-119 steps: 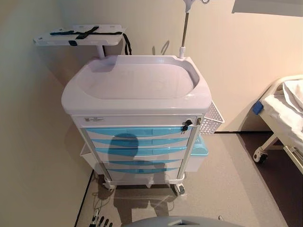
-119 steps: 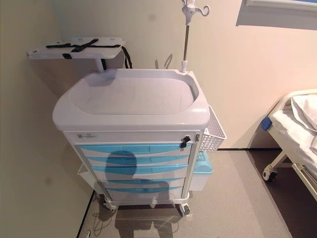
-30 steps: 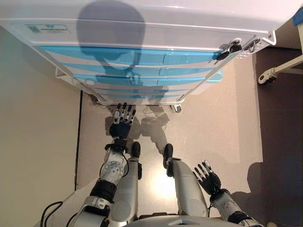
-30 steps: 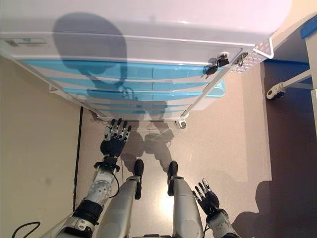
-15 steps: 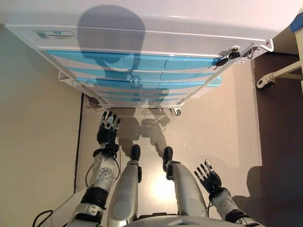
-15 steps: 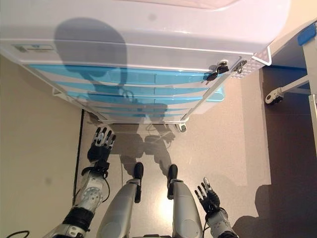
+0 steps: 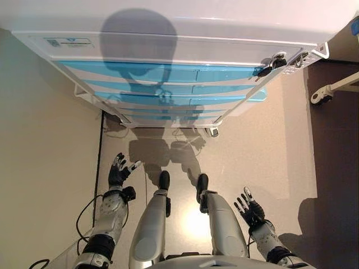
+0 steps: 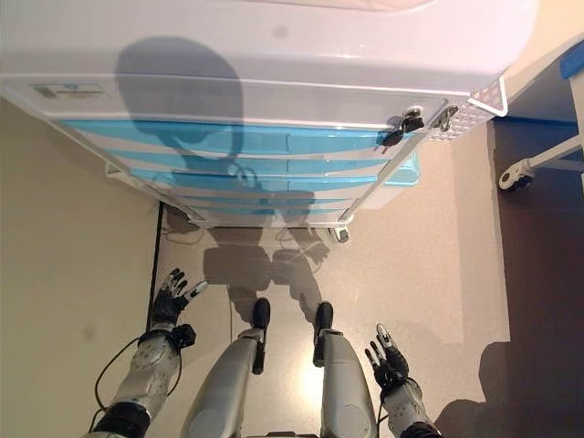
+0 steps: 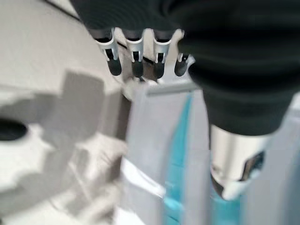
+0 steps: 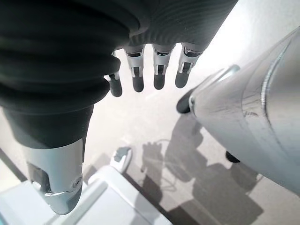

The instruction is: Open the drawer and pick up the medicine

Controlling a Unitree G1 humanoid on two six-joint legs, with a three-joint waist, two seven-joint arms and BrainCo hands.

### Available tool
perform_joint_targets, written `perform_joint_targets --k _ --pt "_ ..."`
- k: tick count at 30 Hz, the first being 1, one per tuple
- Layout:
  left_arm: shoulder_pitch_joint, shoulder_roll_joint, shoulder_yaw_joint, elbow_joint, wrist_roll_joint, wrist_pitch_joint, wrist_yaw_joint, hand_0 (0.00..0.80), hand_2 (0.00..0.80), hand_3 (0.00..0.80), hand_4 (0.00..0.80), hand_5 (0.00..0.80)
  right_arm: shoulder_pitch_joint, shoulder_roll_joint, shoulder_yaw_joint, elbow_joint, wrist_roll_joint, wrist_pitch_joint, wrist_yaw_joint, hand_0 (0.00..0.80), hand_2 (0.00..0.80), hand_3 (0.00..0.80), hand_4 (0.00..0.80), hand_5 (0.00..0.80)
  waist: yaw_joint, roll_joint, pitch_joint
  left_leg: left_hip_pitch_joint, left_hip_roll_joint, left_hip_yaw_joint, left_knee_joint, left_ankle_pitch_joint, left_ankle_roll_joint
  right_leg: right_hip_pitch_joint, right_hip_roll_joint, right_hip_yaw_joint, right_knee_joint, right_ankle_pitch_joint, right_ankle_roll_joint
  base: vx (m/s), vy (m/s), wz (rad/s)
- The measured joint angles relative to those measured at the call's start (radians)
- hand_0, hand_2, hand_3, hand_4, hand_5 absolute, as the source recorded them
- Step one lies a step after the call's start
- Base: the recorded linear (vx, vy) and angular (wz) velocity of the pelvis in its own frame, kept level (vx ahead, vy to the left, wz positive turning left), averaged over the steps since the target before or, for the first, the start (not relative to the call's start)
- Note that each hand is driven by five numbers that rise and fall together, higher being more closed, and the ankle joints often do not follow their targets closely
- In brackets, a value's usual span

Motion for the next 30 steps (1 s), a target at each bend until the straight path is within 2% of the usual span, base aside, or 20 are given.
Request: perform_joint_targets --k 5,9,12,17,19,30 --pt "-0.008 0.008 -0.014 0.068 0.105 0.038 0.040 0.000 0.000 0.000 0.000 0.000 -0.007 -0.008 0.000 0.005 -0.038 -0.002 -0.019 0.000 0.000 0.000 0.000 0.000 -0.001 0.012 -0.006 0.002 0.000 -0.001 -0.019 0.015 0.000 -0.006 -0.004 -0.004 0.001 0.002 -0.003 -0.002 -0.003 0.01" --pt "-0.026 0.010 -0.039 0.150 0.180 0.060 0.069 0.000 0.000 0.000 0.000 0.000 -0.016 -0.031 0.023 0.005 -0.155 -0.034 -0.071 0.000 0.000 0.000 0.000 0.000 -0.002 0.015 -0.008 0.018 0.000 -0.004 -0.043 0.028 -0.001 0.005 -0.005 -0.013 -0.009 0.004 -0.006 -0.001 -0.001 0.01" --pt "-0.027 0.013 -0.069 0.175 0.227 0.071 0.090 0.000 0.000 0.000 0.000 0.000 -0.020 -0.059 0.058 0.005 -0.310 -0.059 -0.134 0.000 0.000 0.000 0.000 0.000 -0.001 0.021 -0.016 0.021 0.000 -0.011 -0.049 0.032 -0.004 0.009 -0.005 -0.017 -0.017 0.004 -0.006 -0.006 -0.002 0.05" --pt "-0.031 0.016 -0.094 0.232 0.294 0.090 0.136 0.000 0.000 0.000 0.000 0.000 -0.024 -0.109 0.138 -0.026 -0.684 -0.065 -0.287 0.000 0.000 0.000 0.000 0.000 -0.002 0.023 -0.017 0.037 0.001 -0.008 -0.064 0.040 -0.005 0.016 -0.004 -0.016 -0.018 0.005 -0.006 0.000 0.000 0.00" --pt "-0.029 0.017 -0.097 0.233 0.294 0.093 0.147 0.000 0.000 0.000 0.000 0.000 -0.027 -0.119 0.139 -0.023 -0.752 -0.065 -0.318 0.000 0.000 0.000 0.000 0.000 -0.001 0.024 -0.017 0.037 0.001 -0.008 -0.065 0.041 -0.005 0.017 -0.004 -0.016 -0.018 0.006 -0.007 0.000 0.000 0.00" --pt "-0.050 0.014 -0.097 0.250 0.269 0.087 0.140 0.000 0.000 0.000 0.000 0.000 -0.032 -0.117 0.142 0.024 -0.798 -0.062 -0.340 0.000 0.000 0.000 0.000 0.000 -0.007 0.023 -0.017 0.038 0.008 -0.002 -0.070 0.044 -0.006 0.017 0.007 -0.011 -0.032 0.016 -0.011 -0.005 0.000 -0.02"
